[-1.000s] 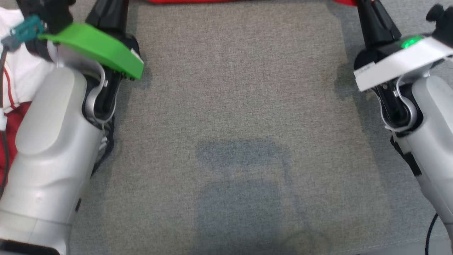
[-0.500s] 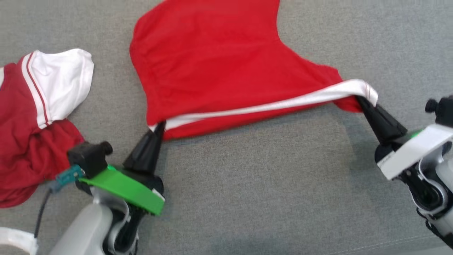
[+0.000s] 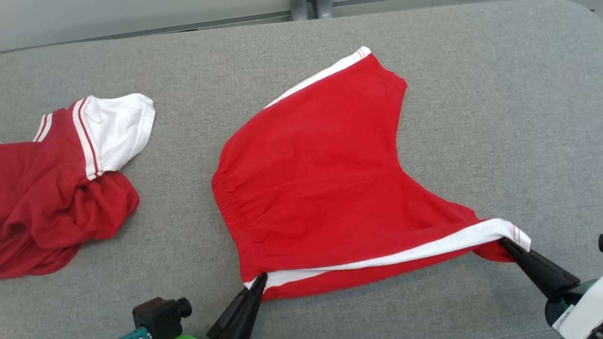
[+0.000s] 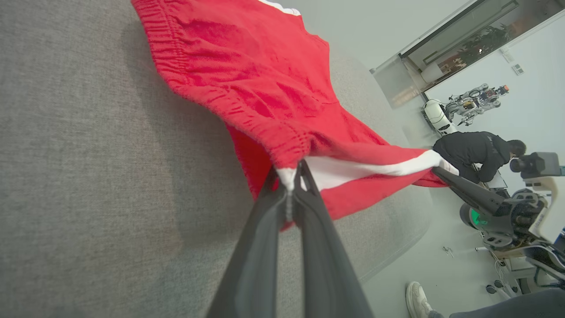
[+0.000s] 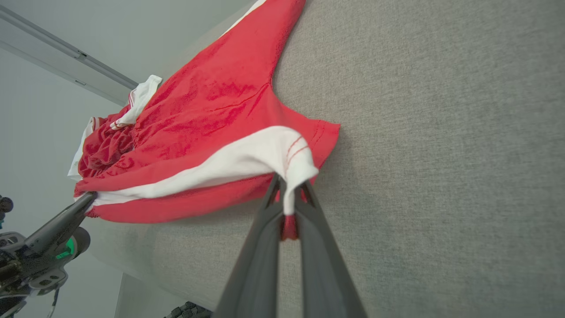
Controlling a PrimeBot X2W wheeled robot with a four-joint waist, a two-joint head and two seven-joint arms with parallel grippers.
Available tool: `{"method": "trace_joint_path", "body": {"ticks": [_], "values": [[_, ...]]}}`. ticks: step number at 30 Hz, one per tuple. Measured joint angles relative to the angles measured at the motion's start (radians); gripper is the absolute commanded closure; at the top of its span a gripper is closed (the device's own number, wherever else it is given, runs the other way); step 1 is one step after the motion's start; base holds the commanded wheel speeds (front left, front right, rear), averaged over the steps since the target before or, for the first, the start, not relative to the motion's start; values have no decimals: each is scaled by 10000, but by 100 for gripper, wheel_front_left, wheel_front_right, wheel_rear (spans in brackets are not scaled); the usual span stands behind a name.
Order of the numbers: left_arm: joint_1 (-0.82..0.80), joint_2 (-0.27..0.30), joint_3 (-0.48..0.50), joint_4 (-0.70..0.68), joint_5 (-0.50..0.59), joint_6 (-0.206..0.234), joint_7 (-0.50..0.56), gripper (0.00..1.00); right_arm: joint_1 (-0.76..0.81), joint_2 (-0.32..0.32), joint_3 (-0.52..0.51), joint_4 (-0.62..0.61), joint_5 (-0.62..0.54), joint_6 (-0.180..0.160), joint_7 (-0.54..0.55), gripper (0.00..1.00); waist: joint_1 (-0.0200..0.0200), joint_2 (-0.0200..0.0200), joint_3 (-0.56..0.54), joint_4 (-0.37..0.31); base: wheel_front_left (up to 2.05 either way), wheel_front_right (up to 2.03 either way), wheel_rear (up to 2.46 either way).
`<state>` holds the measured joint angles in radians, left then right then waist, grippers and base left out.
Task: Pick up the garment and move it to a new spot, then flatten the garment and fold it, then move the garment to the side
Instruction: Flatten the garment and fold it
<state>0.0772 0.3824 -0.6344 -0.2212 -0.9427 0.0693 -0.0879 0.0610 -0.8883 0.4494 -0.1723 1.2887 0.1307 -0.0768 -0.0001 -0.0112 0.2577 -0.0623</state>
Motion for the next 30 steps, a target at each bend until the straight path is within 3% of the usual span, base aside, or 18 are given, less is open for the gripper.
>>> {"method": "trace_joint_path", "body": {"ticks": [5,10,16,23,30], "values": [[50,174,226,-832,-59,476,301,100,-243,-8,-658,-520,52,0,-29,100,0,0,324,-1,0,0,0],[-1013,188,740,-1248,-263,953,940,100,-2077,732,-838,-278,81,-2,621,100,0,0,802,-5,0,0,0],[-2908,198,1313,-671,-157,1492,1655,100,-5167,1902,-372,1325,-286,-2,2013,100,0,0,1570,53,0,0,0],[-4611,-280,1866,483,-362,1937,1898,100,-8053,3327,23,3475,-978,-2,2522,100,1,0,2300,238,0,0,0],[-5603,-800,1770,1603,-330,2080,2010,100,-9485,3808,497,4855,-1636,-2,2874,100,1,0,2675,477,0,0,0]]}}
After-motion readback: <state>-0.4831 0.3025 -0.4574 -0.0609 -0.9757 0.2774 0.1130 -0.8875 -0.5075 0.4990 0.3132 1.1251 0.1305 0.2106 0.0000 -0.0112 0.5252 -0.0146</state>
